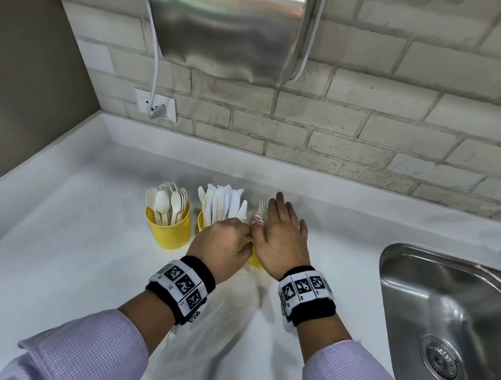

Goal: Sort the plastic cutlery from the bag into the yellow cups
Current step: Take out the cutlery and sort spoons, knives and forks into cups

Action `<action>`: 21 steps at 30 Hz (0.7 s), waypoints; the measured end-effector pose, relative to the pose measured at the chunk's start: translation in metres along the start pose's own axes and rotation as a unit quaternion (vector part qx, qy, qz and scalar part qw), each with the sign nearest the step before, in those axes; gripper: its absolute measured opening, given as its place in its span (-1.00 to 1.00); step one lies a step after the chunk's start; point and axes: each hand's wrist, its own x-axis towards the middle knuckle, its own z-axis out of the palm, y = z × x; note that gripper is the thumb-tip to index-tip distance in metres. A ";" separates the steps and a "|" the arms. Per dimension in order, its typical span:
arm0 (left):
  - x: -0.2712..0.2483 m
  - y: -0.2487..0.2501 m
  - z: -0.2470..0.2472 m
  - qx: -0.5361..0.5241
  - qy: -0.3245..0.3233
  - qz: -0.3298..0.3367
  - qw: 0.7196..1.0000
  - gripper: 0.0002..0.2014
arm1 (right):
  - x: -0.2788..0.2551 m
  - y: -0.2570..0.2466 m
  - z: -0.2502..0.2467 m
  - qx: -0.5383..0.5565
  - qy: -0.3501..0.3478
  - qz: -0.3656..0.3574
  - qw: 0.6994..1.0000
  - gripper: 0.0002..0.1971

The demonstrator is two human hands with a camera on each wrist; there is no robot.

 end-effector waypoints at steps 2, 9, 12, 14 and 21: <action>-0.003 -0.007 -0.004 -0.005 0.033 -0.002 0.999 -0.86 | -0.004 0.004 -0.005 0.123 0.022 0.007 0.992 -0.25; -0.007 -0.042 -0.010 0.020 0.066 -0.041 0.997 -0.76 | -0.024 0.029 0.012 0.273 0.057 0.015 0.960 0.14; -0.012 -0.048 -0.002 0.025 0.056 -0.045 0.997 -0.79 | -0.024 0.033 0.024 0.259 0.061 0.020 0.964 0.23; -0.015 -0.051 0.003 0.029 0.051 -0.039 0.998 -0.82 | -0.023 0.034 0.031 0.287 0.063 0.033 0.955 0.25; -0.018 -0.060 0.009 0.033 0.061 -0.033 0.997 -0.86 | -0.025 0.037 0.038 0.290 0.095 0.048 0.951 0.15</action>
